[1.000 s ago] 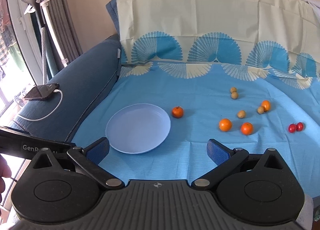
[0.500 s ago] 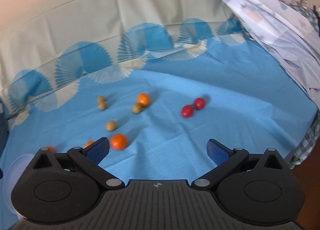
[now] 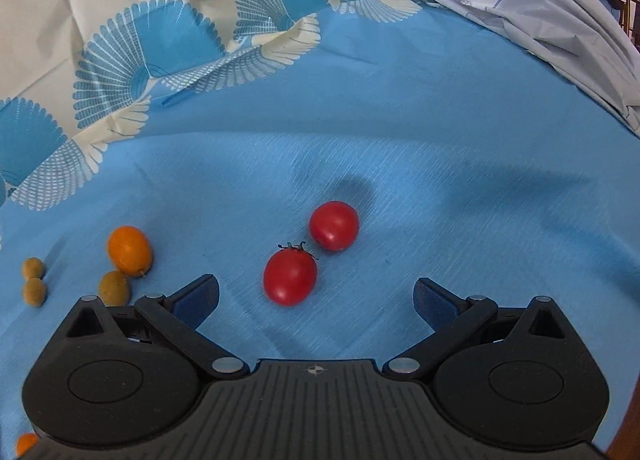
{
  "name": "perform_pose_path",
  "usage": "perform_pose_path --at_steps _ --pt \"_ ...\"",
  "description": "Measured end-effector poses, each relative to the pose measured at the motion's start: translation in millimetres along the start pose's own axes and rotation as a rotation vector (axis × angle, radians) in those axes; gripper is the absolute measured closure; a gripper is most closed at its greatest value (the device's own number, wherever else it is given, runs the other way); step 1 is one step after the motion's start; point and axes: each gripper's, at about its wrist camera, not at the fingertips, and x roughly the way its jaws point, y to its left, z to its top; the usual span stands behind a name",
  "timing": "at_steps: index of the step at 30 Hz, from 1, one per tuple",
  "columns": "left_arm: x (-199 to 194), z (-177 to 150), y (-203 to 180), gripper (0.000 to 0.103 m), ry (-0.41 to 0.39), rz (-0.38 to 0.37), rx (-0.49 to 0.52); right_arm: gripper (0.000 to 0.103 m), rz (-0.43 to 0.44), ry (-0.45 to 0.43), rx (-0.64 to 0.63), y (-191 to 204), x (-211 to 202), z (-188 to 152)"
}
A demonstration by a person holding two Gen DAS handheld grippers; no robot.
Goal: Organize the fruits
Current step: 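Grasp an orange with the left tool while the right tool grasps a red tomato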
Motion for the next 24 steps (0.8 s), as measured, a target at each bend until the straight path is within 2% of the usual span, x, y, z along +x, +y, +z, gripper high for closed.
perform_pose_path --at_steps 3,4,5,6,7,8,10,12,13,15,16,17,20,24 --pt "12 7 0 0.005 0.007 0.005 0.007 0.000 -0.060 -0.053 -0.054 10 12 -5" --pt "13 7 0 0.014 0.007 -0.007 -0.001 0.000 -0.080 -0.061 -0.085 15 16 -7" --pt "13 7 1 0.034 0.006 -0.024 -0.012 0.000 -0.097 -0.075 -0.109 19 18 -9" --pt "14 8 1 0.045 0.012 -0.038 -0.021 0.001 -0.102 -0.095 -0.116 21 18 -11" --pt "15 8 0 0.062 0.015 -0.055 -0.030 0.001 -0.103 -0.105 -0.114 21 18 -13" --pt "14 6 -1 0.064 0.007 -0.062 -0.035 0.001 -0.096 -0.113 -0.114 19 16 -13" --pt "10 4 -6 0.064 -0.031 -0.043 -0.026 0.017 -0.096 -0.137 -0.118 17 11 -12" --pt "3 2 -8 0.065 -0.066 -0.047 -0.027 0.067 -0.069 -0.161 -0.151 17 6 -10" --pt "-1 1 -9 0.065 -0.079 -0.055 -0.034 0.073 -0.068 -0.162 -0.157 16 5 -9" --pt "-9 -1 -7 0.066 -0.093 -0.072 -0.062 0.073 -0.061 -0.154 -0.149 14 1 -9" --pt "-15 -3 -5 0.070 -0.102 -0.083 -0.080 0.073 -0.059 -0.149 -0.144 12 -1 -9" --pt "-21 -5 -4 0.079 -0.107 -0.091 -0.096 0.073 -0.055 -0.144 -0.142 11 -4 -10" --pt "-41 -14 2 0.079 -0.136 -0.120 -0.141 0.073 -0.027 -0.149 -0.147 8 -19 -13" --pt "-63 -28 -3 0.079 -0.185 -0.118 -0.137 0.073 0.003 -0.186 -0.194 13 -36 -16"
